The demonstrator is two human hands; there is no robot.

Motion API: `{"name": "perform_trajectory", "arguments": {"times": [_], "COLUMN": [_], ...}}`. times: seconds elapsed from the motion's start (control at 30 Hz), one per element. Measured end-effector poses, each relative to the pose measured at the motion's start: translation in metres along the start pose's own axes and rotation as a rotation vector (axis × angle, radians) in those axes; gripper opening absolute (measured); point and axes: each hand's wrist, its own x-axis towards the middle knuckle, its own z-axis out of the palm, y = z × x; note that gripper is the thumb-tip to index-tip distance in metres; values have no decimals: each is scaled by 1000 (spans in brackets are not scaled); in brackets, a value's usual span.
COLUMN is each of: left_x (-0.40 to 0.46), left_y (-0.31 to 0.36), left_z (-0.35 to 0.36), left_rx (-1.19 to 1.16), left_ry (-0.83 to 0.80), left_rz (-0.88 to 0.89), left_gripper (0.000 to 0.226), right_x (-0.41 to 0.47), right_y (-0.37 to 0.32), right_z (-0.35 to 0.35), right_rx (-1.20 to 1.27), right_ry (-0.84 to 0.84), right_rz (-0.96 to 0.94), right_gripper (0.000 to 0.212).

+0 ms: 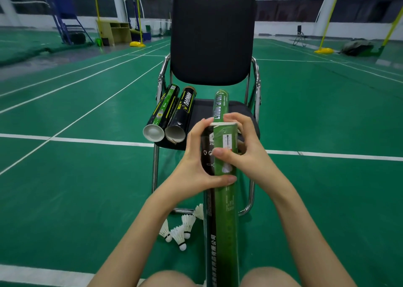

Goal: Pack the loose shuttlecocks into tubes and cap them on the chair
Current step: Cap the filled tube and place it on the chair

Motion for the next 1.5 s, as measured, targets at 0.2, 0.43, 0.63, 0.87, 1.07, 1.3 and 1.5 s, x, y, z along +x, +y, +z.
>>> {"name": "perform_trajectory", "arguments": {"times": [0.2,0.43,0.63,0.87,1.07,1.3,1.5], "left_x": [8,23,27,31,36,33,44], "left_y": [28,80,138,164,127,65,24], "left_z": [-15,-23,-31,-33,-34,-32,-33], "left_rx": [31,-69,-200,-273,-250,-240,-107], "left_ry": [36,74,105,219,197,141,168], "left_rz": [27,128,207,253,201,74,36], "left_gripper": [118,109,51,33,27,44,59], "right_x": [13,14,4,4,17,27,42], "right_y": [-40,-96,-144,-148,-105,-40,-4], "right_z": [-14,-24,-33,-27,-14,0,7], "right_rx": [-28,-85,-89,-74,-135,-204,-273], "right_ry": [-46,99,197,192,205,218,197], "right_rz": [27,-166,-310,-374,-382,-316,-252], "right_gripper": [72,79,90,88,83,77,67]}}
